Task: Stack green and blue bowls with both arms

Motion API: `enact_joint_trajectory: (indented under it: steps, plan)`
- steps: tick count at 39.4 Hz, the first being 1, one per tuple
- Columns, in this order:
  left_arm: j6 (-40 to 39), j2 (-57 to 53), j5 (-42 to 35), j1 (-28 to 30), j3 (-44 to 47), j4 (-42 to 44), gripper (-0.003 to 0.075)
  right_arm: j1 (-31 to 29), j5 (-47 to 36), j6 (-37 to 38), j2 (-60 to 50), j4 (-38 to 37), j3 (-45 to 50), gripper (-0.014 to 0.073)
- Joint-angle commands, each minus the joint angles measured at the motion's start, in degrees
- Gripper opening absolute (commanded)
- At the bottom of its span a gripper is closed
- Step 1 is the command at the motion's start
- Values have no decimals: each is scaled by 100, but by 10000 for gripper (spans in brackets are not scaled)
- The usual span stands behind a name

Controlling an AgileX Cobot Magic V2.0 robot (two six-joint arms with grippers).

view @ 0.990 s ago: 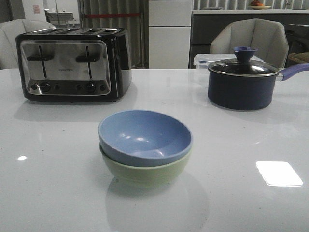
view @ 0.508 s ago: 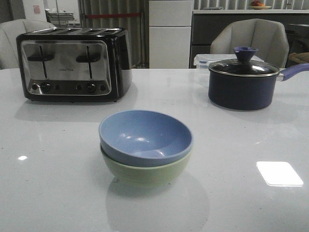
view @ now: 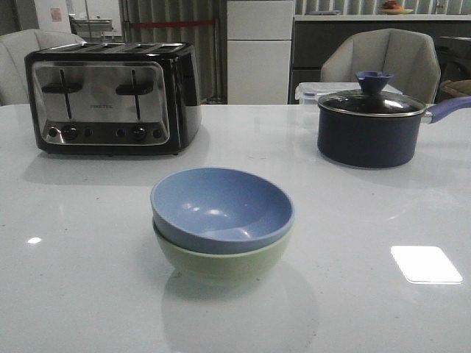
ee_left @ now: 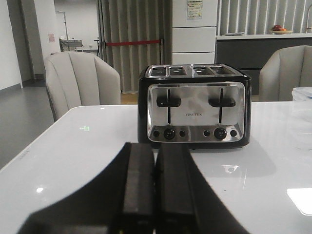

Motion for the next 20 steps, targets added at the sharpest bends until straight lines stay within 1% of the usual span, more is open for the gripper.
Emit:
enact_joint_trajectory:
  steps: [1,8,13,16,18,20]
  plan:
    - [-65,-115,-519,11,61,-40,97,-16,-681,-48,-128,1,51,17]
    - [-65,-115,-519,11,61,-40,97,-16,-627,-48,-133,1,44,17]
    - [-65,-115,-519,11,61,-40,97,-16,-733,-48,-133,1,44,17]
    - [-65,-115,-519,11,61,-40,97,-16,-951,-3,-128,19,44,17]
    - [-65,-115,-519,11,61,-40,97,-16,-1130,149,-128,-121,44,17]
    - [-65,-115,-519,11,61,-40,97,-24,-1291,549,-128,-511,44,17]
